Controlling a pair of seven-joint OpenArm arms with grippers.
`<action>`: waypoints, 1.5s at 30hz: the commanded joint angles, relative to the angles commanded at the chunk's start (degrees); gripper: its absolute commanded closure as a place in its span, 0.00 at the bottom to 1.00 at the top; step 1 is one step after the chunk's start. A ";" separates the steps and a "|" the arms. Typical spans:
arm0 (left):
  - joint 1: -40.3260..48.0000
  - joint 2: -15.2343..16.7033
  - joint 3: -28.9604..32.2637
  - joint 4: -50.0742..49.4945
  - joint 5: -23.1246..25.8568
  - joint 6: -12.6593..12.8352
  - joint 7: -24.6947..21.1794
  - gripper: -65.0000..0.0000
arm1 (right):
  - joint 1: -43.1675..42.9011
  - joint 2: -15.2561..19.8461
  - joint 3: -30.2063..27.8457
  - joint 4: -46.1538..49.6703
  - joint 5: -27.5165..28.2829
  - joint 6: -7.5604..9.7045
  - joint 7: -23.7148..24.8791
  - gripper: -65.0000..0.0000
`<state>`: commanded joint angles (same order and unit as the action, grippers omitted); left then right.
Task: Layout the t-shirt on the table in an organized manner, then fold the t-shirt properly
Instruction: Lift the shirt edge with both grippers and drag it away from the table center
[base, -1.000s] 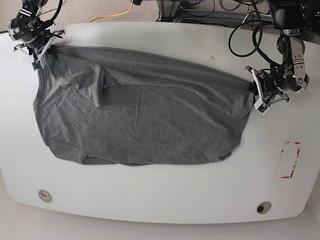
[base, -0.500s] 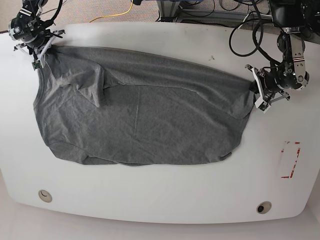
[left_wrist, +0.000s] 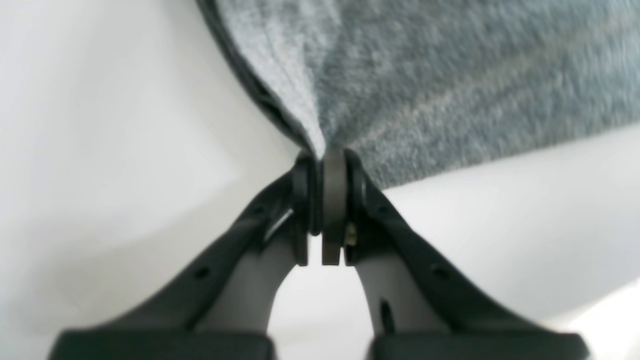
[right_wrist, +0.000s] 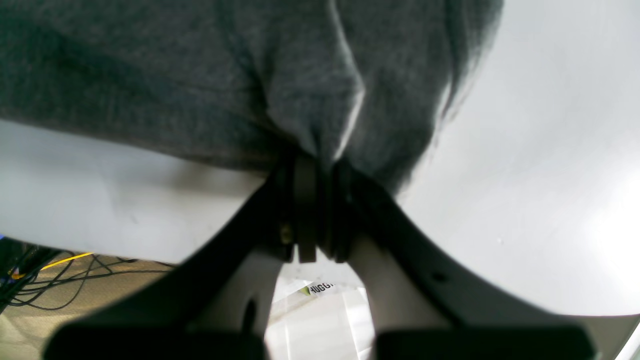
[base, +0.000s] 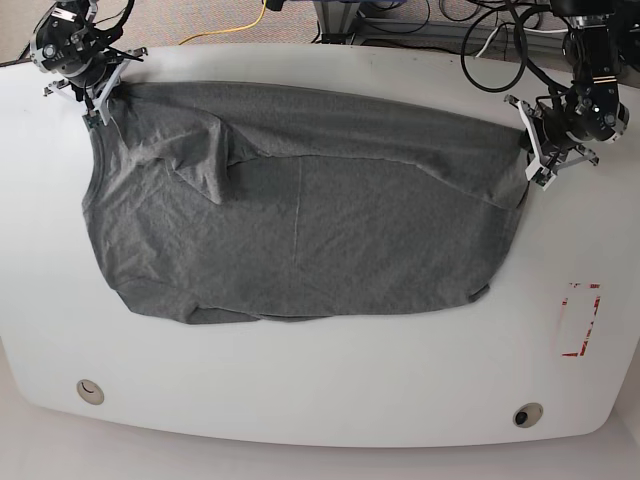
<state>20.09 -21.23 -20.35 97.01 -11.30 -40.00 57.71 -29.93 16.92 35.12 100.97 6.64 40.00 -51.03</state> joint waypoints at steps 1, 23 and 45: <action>1.32 0.09 -1.14 0.70 0.00 0.00 0.00 1.00 | -0.09 0.00 0.09 0.00 -0.09 0.00 0.00 0.94; 9.85 0.00 -4.04 6.95 -0.18 0.00 2.37 0.98 | -6.51 0.88 0.18 6.42 -0.09 0.00 -0.09 0.93; 5.01 -0.18 -5.63 9.23 -0.18 0.00 6.77 0.31 | -6.51 -0.26 7.21 12.57 -0.09 0.00 -0.09 0.00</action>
<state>25.10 -21.41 -25.98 106.24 -11.47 -40.00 64.48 -36.44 16.66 42.33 113.54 6.55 40.00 -51.12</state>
